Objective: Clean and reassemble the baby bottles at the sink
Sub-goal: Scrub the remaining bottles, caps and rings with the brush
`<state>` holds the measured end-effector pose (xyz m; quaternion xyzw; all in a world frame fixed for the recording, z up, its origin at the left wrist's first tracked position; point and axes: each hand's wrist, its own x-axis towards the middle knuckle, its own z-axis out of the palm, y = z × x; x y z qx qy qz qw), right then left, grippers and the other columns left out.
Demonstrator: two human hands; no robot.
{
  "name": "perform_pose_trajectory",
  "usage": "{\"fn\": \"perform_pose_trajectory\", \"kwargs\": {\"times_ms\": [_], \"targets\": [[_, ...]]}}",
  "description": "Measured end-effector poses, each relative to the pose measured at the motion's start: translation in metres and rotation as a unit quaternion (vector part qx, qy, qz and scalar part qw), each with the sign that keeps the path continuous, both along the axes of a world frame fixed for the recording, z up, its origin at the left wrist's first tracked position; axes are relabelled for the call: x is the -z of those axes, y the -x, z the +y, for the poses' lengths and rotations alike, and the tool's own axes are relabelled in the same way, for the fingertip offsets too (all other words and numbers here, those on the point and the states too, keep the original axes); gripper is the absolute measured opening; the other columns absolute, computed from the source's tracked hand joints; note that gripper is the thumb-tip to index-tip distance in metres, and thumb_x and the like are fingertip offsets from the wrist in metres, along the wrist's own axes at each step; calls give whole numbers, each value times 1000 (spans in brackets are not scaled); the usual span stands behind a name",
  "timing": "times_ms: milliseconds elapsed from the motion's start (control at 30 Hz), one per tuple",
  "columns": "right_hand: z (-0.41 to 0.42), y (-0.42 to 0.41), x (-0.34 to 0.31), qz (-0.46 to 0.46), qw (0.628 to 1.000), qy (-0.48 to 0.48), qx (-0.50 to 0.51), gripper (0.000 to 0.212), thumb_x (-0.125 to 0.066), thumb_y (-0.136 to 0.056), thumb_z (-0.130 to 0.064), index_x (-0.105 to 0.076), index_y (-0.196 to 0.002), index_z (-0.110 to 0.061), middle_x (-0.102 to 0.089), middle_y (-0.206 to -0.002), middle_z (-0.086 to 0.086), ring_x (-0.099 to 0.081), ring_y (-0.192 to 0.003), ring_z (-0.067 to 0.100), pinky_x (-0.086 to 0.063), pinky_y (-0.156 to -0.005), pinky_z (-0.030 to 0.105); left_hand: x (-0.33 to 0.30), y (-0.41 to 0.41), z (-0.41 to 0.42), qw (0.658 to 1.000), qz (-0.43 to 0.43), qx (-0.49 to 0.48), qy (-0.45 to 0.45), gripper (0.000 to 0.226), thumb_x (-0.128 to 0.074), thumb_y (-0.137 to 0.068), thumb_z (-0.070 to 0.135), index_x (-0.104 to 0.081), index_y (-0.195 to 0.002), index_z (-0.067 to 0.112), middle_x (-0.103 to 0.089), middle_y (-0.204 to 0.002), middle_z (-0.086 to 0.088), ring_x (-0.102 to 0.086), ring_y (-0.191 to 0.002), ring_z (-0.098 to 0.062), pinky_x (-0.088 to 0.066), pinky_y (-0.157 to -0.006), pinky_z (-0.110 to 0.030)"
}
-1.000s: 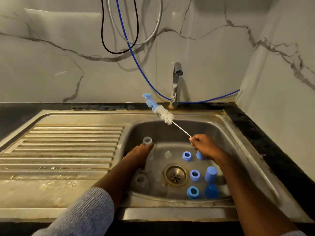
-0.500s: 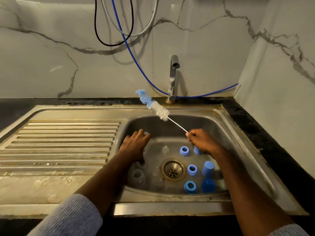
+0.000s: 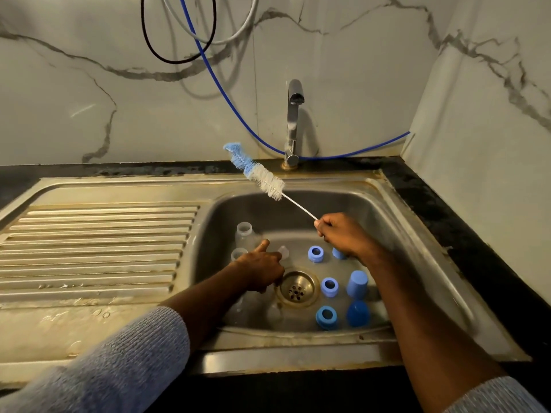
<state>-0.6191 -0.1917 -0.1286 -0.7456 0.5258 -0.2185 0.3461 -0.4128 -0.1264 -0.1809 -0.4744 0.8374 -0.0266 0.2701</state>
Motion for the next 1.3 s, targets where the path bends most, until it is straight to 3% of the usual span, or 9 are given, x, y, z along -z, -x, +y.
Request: {"fn": "perform_pose_trajectory", "kwargs": {"times_ms": [167,267,300,367,467,533,633,1067,1300], "targets": [[0,-1,0,10,1000,12,-5,35,-52,-102,-34,-62,-71,-20,-57,-60,-6,-50,-57,8,-41,-59,26,-5,0,2,998,45,11,31,25,-68,-92,22,-68,-117,22,-61,-126,-6,-49,-127,-23,-22,-115,-54],[-1,1,-2,-15,999,30,13,36,-51,-102,-32,-61,-71,-18,-57,-61,-4,-49,-56,9,-40,-60,28,-28,-9,3,952,267,-92,115,16,-63,-96,23,-68,-111,22,-65,-115,0,-54,-117,-17,-38,-104,-44],[-1,0,-2,-33,999,34,22,36,-50,-103,-31,-60,-70,-18,-56,-59,-4,-49,-56,10,-40,-60,29,-37,-13,6,892,396,-154,158,11,-64,-95,21,-69,-105,19,-67,-107,0,-59,-106,-16,-47,-97,-42],[0,-2,-5,-81,995,33,37,38,-48,-103,-29,-55,-68,-18,-50,-51,-9,-43,-50,5,-36,-53,23,-54,-22,13,687,639,-282,202,4,-69,-93,12,-66,-95,10,-71,-93,-7,-68,-86,-18,-57,-79,-35],[5,-8,-10,-137,989,1,51,39,-47,-104,-31,-52,-68,-18,-43,-44,-11,-34,-39,1,-27,-39,14,-68,-28,25,388,827,-385,133,5,-60,-94,-3,-61,-97,0,-73,-90,-21,-73,-78,-23,-59,-68,-30],[11,-12,-14,-164,985,-35,45,40,-45,-105,-36,-54,-71,-17,-40,-48,-10,-30,-38,1,-25,-37,14,-71,-26,27,271,878,-388,69,18,-53,-94,-10,-61,-105,2,-72,-93,-23,-73,-79,-25,-60,-72,-31],[20,-19,-17,-183,979,-87,17,40,-42,-106,-38,-58,-77,-15,-38,-53,-6,-28,-39,4,-22,-37,18,-76,-20,25,175,911,-374,15,34,-46,-95,-14,-63,-118,5,-71,-103,-20,-70,-88,-26,-58,-79,-31],[37,-32,-16,-130,985,-50,-98,44,-44,-106,-35,-51,-66,-19,-40,-51,-10,-34,-44,6,-29,-45,23,-79,-29,16,100,948,-300,25,22,-59,-90,-9,-65,-108,2,-76,-99,-16,-75,-90,-22,-61,-78,-25],[29,-28,-9,-49,993,35,-100,44,-44,-106,-39,-52,-65,-23,-49,-57,-5,-47,-56,11,-44,-61,37,-87,-39,22,143,938,-316,-10,19,-63,-94,20,-69,-93,2,-71,-79,-12,-68,-65,-14,-58,-63,-21]]}}
